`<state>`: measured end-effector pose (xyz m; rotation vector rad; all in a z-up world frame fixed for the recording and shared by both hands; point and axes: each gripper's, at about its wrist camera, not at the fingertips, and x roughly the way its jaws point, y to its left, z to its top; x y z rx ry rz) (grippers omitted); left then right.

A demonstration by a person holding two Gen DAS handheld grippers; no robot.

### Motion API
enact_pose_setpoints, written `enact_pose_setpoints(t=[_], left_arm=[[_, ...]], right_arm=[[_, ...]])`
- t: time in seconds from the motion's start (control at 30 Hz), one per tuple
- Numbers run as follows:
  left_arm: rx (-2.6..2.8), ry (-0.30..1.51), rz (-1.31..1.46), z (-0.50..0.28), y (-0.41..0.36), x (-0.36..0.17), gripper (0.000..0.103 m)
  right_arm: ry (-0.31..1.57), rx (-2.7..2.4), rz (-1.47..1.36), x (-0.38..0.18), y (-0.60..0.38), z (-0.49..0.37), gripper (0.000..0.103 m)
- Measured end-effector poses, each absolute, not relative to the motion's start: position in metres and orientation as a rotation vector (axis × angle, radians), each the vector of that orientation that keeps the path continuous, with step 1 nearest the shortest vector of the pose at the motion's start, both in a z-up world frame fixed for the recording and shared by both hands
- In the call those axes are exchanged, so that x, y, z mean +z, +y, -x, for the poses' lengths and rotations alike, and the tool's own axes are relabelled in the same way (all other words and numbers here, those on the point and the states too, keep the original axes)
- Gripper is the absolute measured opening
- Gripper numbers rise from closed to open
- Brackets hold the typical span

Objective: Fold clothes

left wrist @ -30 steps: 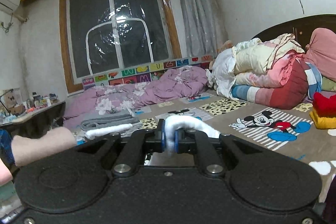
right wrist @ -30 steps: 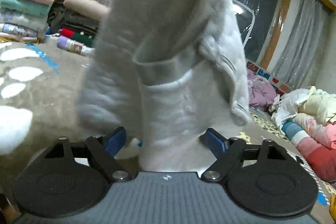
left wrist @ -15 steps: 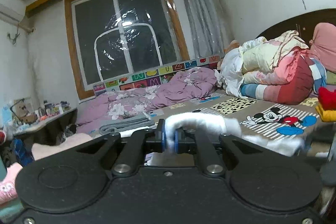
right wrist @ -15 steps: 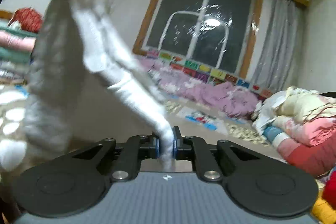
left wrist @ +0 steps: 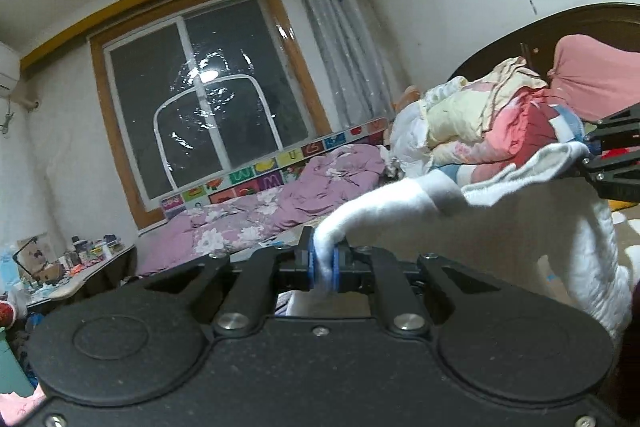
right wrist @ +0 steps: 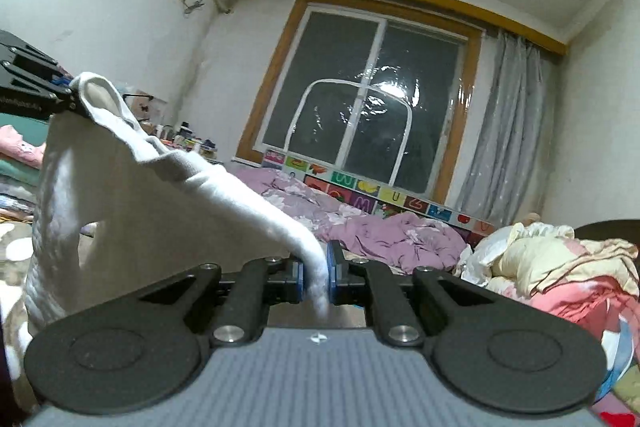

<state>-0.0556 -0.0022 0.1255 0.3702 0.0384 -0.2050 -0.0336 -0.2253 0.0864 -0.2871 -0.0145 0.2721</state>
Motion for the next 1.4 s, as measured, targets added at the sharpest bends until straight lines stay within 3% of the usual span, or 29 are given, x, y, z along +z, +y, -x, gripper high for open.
enact_pose_setpoints(t=[0.27,0.97,1.4], left_arm=[[-0.226,0.192,-0.369,0.018,0.002,0.101,0.008],[-0.238,0.523,-0.203,-0.2,0.03,-0.015,0.008],[-0.32,0.745,-0.049,-0.289,0.063,-0.065,0.009]], right_arm=[[0.138,0.37,0.286,0.09,-0.236,0.026,0.012],[0.612,0.469,0.306,-0.017,-0.193,-0.221,0.012],[0.811,0.566,0.182,-0.072,-0.195,-0.319,0.013]])
